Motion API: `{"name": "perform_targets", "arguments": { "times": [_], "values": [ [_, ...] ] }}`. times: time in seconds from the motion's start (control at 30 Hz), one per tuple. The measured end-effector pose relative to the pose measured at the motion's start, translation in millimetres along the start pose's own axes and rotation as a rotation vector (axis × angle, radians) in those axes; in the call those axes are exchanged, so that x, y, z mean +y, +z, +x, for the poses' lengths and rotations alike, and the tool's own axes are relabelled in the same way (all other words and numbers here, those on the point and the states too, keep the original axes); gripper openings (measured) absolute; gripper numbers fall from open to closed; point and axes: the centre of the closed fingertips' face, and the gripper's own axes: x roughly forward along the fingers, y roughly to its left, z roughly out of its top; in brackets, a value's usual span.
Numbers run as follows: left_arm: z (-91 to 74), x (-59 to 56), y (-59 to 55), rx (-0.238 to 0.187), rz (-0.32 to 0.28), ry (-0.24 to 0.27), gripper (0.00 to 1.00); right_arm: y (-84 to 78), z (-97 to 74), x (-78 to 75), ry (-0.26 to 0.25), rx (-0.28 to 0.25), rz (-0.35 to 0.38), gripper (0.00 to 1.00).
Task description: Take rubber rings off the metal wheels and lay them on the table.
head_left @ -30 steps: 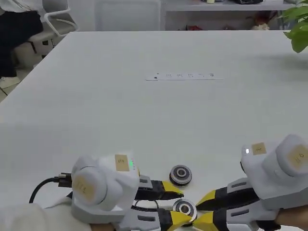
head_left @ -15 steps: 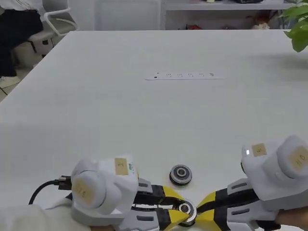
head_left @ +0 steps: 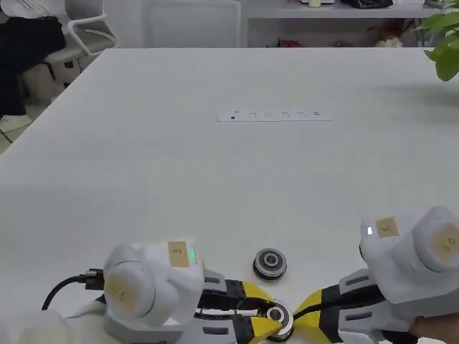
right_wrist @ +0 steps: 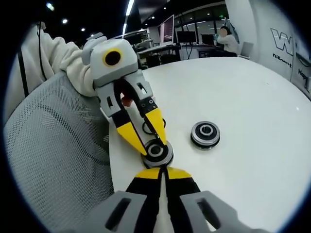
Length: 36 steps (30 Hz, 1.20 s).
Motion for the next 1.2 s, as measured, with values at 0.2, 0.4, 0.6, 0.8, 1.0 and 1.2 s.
{"name": "perform_targets", "arguments": {
  "times": [0.2, 0.4, 0.6, 0.8, 1.0, 1.2],
  "values": [
    [-0.7, 0.5, -0.7, 0.001, 0.01, 0.001, 0.14, -0.2, -1.1, -2.7, -0.001, -0.004, 0.057, 0.0],
    [-0.8, 1.1, -1.0, 0.001, 0.015, 0.003, 0.14, -0.4, -2.6, -5.6, 0.002, -0.015, 0.151, 0.0],
    [-1.1, 1.5, -1.2, 0.003, 0.017, 0.005, 0.14, 3.3, -4.7, -8.0, 0.01, -0.044, 0.232, 0.0],
    [-1.1, 2.3, -1.3, -0.004, 0.02, 0.006, 0.14, 4.7, -5.1, -8.9, 0.026, -0.065, 0.303, 0.0],
    [-1.4, 3.1, -1.3, -0.009, 0.021, 0.005, 0.14, 10.5, -6.4, -8.5, 0.045, -0.106, 0.377, 0.0],
    [-1.2, 1.8, -0.1, -0.01, 0.026, 0.005, 0.14, 13.2, -6.4, -6.0, 0.047, -0.111, 0.387, 0.0]
  ]
}}
